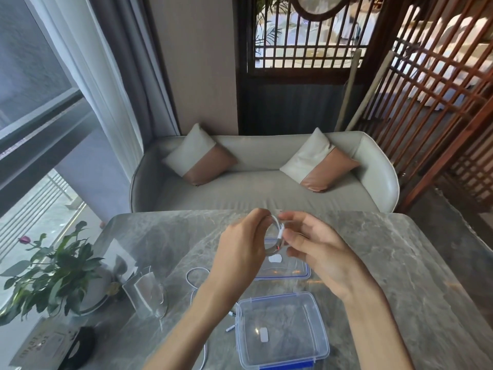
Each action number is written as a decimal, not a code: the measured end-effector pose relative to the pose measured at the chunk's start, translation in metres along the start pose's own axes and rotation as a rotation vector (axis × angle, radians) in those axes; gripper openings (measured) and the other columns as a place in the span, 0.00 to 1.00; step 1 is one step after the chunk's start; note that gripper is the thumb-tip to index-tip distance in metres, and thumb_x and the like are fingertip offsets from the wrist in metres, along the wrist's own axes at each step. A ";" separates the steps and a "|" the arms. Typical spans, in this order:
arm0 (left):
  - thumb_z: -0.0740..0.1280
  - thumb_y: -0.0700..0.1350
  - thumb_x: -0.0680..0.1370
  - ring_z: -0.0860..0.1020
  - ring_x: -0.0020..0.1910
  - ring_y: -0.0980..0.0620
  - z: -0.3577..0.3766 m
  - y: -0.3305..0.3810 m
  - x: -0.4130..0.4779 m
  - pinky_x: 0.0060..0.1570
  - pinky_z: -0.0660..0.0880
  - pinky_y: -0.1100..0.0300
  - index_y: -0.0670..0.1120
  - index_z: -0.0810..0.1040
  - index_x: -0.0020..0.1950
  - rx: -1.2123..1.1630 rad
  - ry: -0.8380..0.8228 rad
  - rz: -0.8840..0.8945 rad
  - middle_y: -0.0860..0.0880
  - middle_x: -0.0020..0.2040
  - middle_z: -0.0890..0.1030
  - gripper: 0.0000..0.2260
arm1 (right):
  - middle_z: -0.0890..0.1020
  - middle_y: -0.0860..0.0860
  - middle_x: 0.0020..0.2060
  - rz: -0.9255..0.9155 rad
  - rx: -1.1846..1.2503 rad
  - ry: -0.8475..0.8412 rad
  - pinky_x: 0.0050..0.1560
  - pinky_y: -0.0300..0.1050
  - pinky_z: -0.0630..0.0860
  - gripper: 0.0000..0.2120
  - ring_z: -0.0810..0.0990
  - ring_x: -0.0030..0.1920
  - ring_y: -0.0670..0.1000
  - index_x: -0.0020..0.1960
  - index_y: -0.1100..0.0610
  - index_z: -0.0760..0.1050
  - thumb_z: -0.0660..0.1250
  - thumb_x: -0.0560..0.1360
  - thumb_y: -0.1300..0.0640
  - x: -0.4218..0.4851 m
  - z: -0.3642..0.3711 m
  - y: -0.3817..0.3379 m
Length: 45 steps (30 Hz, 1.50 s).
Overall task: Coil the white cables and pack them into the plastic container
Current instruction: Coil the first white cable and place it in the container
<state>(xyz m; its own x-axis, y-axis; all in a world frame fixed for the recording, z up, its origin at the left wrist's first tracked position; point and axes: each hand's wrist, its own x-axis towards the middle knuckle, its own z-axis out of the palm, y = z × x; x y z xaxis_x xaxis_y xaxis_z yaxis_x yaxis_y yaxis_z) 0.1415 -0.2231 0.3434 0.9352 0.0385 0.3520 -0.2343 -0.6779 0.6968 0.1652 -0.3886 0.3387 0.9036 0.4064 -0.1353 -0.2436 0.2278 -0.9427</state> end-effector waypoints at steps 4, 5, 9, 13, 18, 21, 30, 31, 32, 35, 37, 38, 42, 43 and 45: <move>0.60 0.45 0.82 0.77 0.27 0.53 0.002 -0.007 0.000 0.29 0.75 0.54 0.50 0.77 0.46 -0.217 -0.095 -0.142 0.58 0.30 0.77 0.08 | 0.86 0.55 0.51 -0.081 -0.283 0.007 0.44 0.39 0.79 0.14 0.83 0.46 0.46 0.64 0.54 0.77 0.67 0.79 0.63 0.004 0.007 0.008; 0.59 0.45 0.82 0.77 0.25 0.52 0.003 -0.010 0.002 0.25 0.74 0.56 0.48 0.77 0.47 -0.322 -0.139 -0.212 0.56 0.29 0.77 0.08 | 0.86 0.57 0.52 -0.100 -0.326 0.025 0.44 0.40 0.78 0.14 0.83 0.46 0.47 0.64 0.54 0.77 0.66 0.80 0.63 0.005 0.007 0.010; 0.62 0.41 0.82 0.79 0.30 0.46 0.005 -0.023 0.004 0.28 0.78 0.56 0.40 0.77 0.57 -0.611 -0.242 -0.368 0.43 0.38 0.77 0.07 | 0.85 0.61 0.51 -0.035 -0.231 0.082 0.43 0.38 0.79 0.14 0.83 0.45 0.47 0.64 0.56 0.77 0.66 0.79 0.65 0.006 -0.004 0.013; 0.65 0.40 0.80 0.81 0.32 0.47 0.016 -0.041 -0.005 0.38 0.81 0.52 0.45 0.79 0.55 -0.667 -0.311 -0.404 0.45 0.42 0.82 0.06 | 0.84 0.54 0.44 0.012 -0.334 0.134 0.38 0.33 0.77 0.16 0.80 0.38 0.42 0.65 0.54 0.76 0.67 0.79 0.64 0.007 -0.010 0.030; 0.66 0.39 0.80 0.82 0.33 0.52 0.042 -0.073 -0.023 0.37 0.82 0.57 0.53 0.81 0.52 -0.671 -0.325 -0.456 0.46 0.43 0.82 0.09 | 0.85 0.58 0.50 0.126 -0.178 0.151 0.47 0.41 0.82 0.16 0.84 0.48 0.50 0.67 0.53 0.76 0.64 0.81 0.64 0.006 -0.019 0.073; 0.66 0.40 0.80 0.81 0.34 0.53 0.059 -0.098 -0.039 0.38 0.82 0.58 0.53 0.81 0.55 -0.664 -0.318 -0.531 0.48 0.42 0.82 0.09 | 0.85 0.53 0.50 0.284 0.050 0.167 0.44 0.40 0.82 0.14 0.84 0.47 0.50 0.65 0.54 0.79 0.62 0.82 0.61 0.004 -0.034 0.106; 0.65 0.41 0.80 0.80 0.37 0.45 0.127 -0.178 -0.089 0.42 0.81 0.53 0.42 0.71 0.70 -0.630 -0.511 -0.929 0.40 0.52 0.79 0.18 | 0.84 0.48 0.36 0.524 -0.087 0.299 0.40 0.36 0.81 0.11 0.82 0.36 0.44 0.59 0.61 0.81 0.66 0.79 0.68 0.018 -0.073 0.239; 0.64 0.40 0.81 0.80 0.38 0.44 0.136 -0.189 -0.094 0.44 0.80 0.51 0.40 0.72 0.69 -0.553 -0.491 -0.948 0.40 0.52 0.79 0.17 | 0.84 0.50 0.38 0.561 -0.107 0.328 0.40 0.36 0.82 0.12 0.81 0.37 0.45 0.61 0.63 0.80 0.66 0.79 0.69 0.020 -0.079 0.254; 0.63 0.38 0.80 0.80 0.40 0.42 0.144 -0.199 -0.099 0.46 0.80 0.49 0.39 0.73 0.68 -0.442 -0.454 -0.956 0.40 0.51 0.80 0.16 | 0.83 0.52 0.39 0.599 -0.128 0.356 0.41 0.36 0.82 0.13 0.80 0.37 0.46 0.62 0.64 0.79 0.66 0.79 0.69 0.022 -0.084 0.267; 0.61 0.34 0.75 0.81 0.48 0.41 0.159 -0.223 -0.115 0.51 0.77 0.51 0.40 0.79 0.60 -0.101 -0.294 -0.988 0.41 0.50 0.84 0.15 | 0.79 0.57 0.44 0.693 -0.181 0.415 0.52 0.47 0.81 0.15 0.76 0.39 0.49 0.64 0.67 0.77 0.65 0.79 0.71 0.028 -0.090 0.297; 0.62 0.34 0.74 0.81 0.47 0.41 0.164 -0.227 -0.125 0.46 0.75 0.52 0.39 0.81 0.52 -0.056 -0.233 -0.948 0.41 0.46 0.84 0.11 | 0.79 0.57 0.46 0.729 -0.209 0.425 0.60 0.53 0.77 0.14 0.76 0.41 0.50 0.64 0.67 0.77 0.64 0.79 0.71 0.033 -0.087 0.306; 0.62 0.35 0.75 0.81 0.46 0.41 0.168 -0.229 -0.128 0.45 0.75 0.50 0.39 0.81 0.50 -0.056 -0.221 -0.905 0.41 0.46 0.84 0.09 | 0.79 0.57 0.46 0.728 -0.211 0.419 0.62 0.54 0.76 0.14 0.76 0.43 0.51 0.64 0.67 0.78 0.64 0.79 0.70 0.035 -0.084 0.307; 0.66 0.47 0.80 0.80 0.52 0.51 0.173 -0.225 -0.126 0.52 0.76 0.61 0.42 0.76 0.64 -0.242 -0.341 -0.772 0.47 0.55 0.81 0.16 | 0.85 0.58 0.52 0.633 -0.086 0.338 0.57 0.47 0.81 0.14 0.81 0.50 0.51 0.64 0.62 0.79 0.66 0.79 0.66 0.031 -0.069 0.292; 0.66 0.48 0.80 0.80 0.51 0.53 0.173 -0.221 -0.122 0.49 0.76 0.65 0.43 0.76 0.65 -0.336 -0.390 -0.775 0.48 0.54 0.81 0.16 | 0.85 0.58 0.54 0.607 -0.053 0.301 0.57 0.46 0.82 0.14 0.82 0.51 0.52 0.65 0.61 0.79 0.66 0.79 0.65 0.028 -0.065 0.286; 0.64 0.45 0.81 0.80 0.42 0.51 0.172 -0.211 -0.115 0.39 0.77 0.62 0.43 0.76 0.59 -0.505 -0.421 -0.782 0.48 0.46 0.81 0.10 | 0.85 0.59 0.52 0.565 -0.001 0.247 0.55 0.48 0.81 0.17 0.82 0.51 0.56 0.68 0.57 0.77 0.66 0.79 0.64 0.024 -0.057 0.276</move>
<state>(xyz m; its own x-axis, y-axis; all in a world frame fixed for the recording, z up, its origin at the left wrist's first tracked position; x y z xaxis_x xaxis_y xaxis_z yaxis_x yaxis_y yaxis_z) 0.1286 -0.2108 0.0482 0.8686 0.0105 -0.4954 0.4889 -0.1814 0.8533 0.1396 -0.3665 0.0576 0.6898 0.2468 -0.6806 -0.7085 0.0363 -0.7048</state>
